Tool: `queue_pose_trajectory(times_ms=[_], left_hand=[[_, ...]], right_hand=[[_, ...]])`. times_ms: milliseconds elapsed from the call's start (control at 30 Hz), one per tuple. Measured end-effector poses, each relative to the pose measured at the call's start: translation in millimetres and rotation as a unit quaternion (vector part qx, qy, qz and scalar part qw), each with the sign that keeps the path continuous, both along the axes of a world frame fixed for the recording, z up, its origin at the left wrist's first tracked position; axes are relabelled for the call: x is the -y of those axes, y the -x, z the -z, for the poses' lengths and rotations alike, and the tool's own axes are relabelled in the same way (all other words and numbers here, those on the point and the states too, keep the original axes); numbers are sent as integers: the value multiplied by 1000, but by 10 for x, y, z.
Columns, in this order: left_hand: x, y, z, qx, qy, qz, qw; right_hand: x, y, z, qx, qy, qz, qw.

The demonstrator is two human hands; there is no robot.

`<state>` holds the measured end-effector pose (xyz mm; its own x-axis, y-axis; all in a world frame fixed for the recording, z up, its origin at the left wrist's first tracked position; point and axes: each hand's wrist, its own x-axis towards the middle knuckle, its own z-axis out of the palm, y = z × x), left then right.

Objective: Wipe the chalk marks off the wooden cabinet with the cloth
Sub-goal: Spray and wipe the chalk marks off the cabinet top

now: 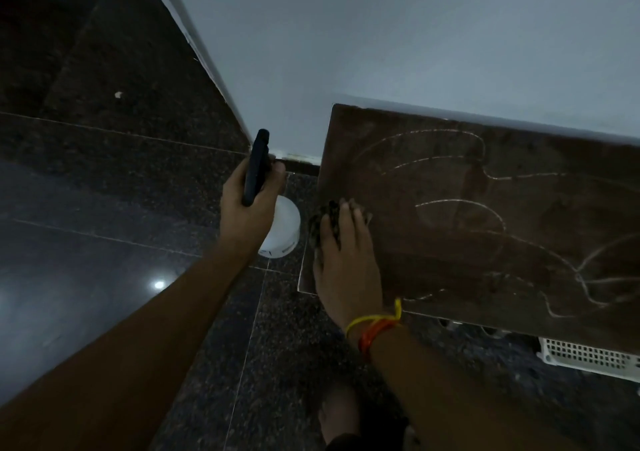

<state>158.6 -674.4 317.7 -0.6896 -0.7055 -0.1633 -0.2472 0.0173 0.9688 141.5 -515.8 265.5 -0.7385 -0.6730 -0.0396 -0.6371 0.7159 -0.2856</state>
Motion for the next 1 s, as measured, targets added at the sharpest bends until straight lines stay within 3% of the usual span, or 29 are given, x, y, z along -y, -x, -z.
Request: queue_pose_trajectory(times_ms=[433,733,867,1000], left_hand=[[-354,-266,-54,5,16,-48,999],[-411,-339,-10,16,31,-34,999],[-361,-335,51,18,35,-15,999],[-292,-302,63,21,24,3,999]], right_hand=[[-285,-304,-7,10,32,-33,999],[-583,-236,-25,11,9,125,992],[-201,-446,-42,24,55,43,997],[-75,-491,-30,33,77,38,996]])
